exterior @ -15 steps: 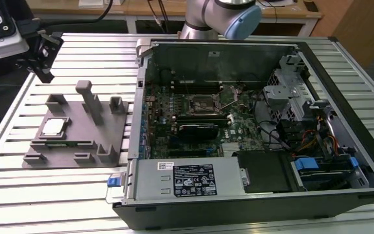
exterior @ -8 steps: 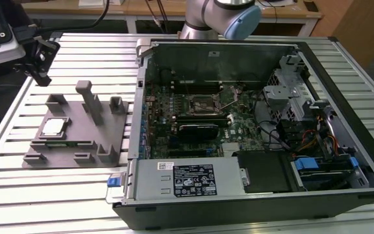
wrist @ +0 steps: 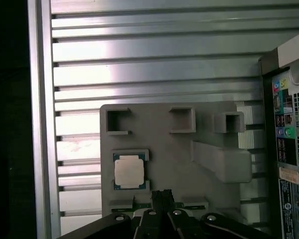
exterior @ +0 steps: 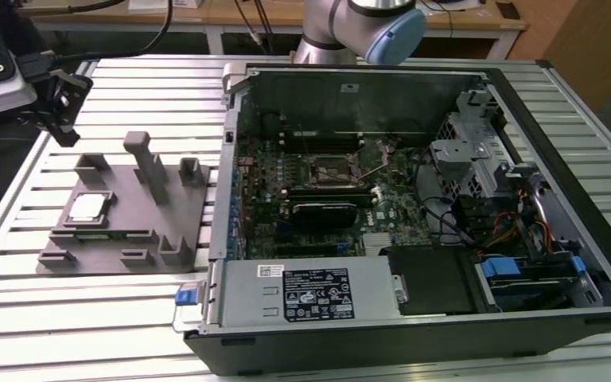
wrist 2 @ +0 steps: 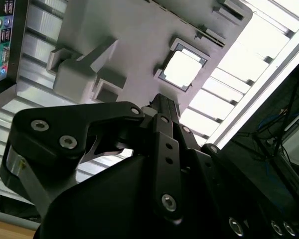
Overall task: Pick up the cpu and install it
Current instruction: 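Reach for the cpu, then pick up the cpu and move it towards the insertion slot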
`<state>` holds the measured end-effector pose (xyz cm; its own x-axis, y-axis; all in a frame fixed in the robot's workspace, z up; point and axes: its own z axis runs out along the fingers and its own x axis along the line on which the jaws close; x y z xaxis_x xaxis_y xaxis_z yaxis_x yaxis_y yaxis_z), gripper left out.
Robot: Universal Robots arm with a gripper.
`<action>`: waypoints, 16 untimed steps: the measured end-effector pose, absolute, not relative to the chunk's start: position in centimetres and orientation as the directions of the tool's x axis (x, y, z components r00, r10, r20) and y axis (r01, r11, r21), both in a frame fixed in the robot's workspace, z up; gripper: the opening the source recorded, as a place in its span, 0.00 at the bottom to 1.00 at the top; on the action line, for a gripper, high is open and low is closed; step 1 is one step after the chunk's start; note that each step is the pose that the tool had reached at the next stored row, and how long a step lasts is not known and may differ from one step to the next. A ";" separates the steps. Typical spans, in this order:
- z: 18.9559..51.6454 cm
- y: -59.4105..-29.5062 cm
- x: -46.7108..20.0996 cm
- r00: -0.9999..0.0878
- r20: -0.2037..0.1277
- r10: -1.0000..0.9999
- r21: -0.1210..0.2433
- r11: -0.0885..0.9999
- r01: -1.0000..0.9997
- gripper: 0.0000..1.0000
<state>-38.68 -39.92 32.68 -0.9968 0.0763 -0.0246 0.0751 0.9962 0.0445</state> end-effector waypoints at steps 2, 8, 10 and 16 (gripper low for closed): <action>32.6 -39.9 -38.7 -0.997 -0.025 0.076 0.044 0.996 0.075 0.11; 32.6 -39.9 -38.7 -0.997 -0.025 0.076 0.044 0.996 0.075 0.11; 32.6 -39.9 -38.8 -0.997 -0.025 0.076 0.044 0.996 0.075 0.11; 32.5 -39.9 -38.8 -0.997 -0.025 0.076 0.044 0.996 0.075 0.11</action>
